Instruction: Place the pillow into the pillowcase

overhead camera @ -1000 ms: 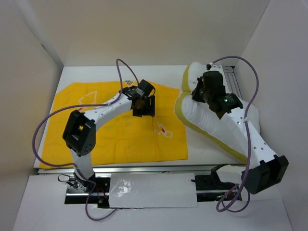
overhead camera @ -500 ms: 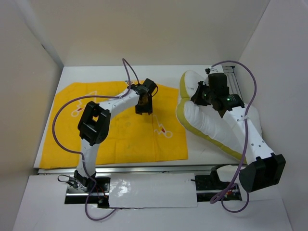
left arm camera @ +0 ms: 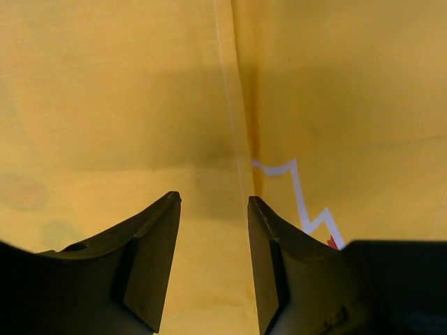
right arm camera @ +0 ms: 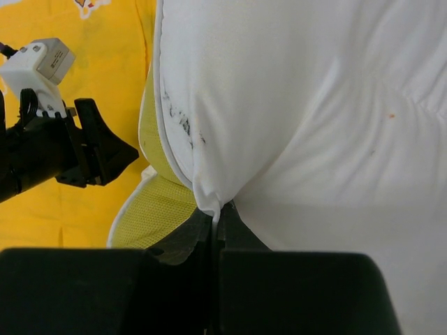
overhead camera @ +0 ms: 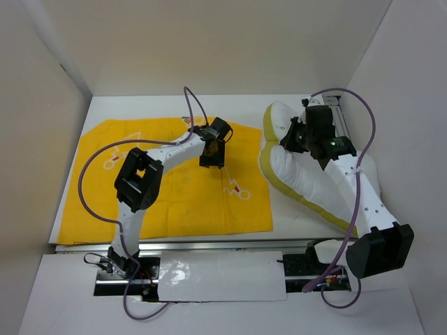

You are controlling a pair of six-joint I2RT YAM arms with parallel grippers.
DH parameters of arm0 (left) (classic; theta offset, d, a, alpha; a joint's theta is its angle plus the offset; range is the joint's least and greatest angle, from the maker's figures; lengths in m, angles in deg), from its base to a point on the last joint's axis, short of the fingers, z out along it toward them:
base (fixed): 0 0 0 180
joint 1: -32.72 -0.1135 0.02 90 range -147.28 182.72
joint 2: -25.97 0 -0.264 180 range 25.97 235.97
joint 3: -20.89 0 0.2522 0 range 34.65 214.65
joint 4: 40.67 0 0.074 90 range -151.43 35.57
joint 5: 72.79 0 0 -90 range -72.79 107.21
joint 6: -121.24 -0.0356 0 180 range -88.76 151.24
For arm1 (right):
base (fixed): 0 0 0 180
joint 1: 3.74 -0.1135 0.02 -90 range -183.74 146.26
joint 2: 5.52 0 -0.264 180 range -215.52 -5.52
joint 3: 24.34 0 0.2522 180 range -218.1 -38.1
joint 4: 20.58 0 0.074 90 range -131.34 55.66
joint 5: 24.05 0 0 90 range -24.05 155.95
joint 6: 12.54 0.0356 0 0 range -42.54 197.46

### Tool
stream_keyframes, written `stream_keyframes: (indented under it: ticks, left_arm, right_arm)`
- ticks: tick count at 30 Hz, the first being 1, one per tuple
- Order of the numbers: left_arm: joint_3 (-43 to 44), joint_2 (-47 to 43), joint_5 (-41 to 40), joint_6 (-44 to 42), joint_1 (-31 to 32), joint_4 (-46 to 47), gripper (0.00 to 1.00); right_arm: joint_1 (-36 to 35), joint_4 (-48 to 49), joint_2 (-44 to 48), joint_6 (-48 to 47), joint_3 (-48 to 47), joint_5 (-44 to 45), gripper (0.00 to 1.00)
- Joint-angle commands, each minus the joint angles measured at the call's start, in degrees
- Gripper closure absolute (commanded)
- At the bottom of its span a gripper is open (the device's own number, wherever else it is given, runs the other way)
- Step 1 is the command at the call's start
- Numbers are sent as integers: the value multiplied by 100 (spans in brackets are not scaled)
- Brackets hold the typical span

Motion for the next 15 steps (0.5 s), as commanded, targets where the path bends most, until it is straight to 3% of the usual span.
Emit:
stream_keyframes:
  ticks: [1, 15]
  left_arm:
    - [-121, 47, -51, -151, 43, 95, 44]
    - [-385, -14, 168, -89, 360, 201, 41]
  right_arm:
    - [182, -18, 66, -226, 150, 585, 100]
    - [182, -18, 119, -226, 256, 638, 100]
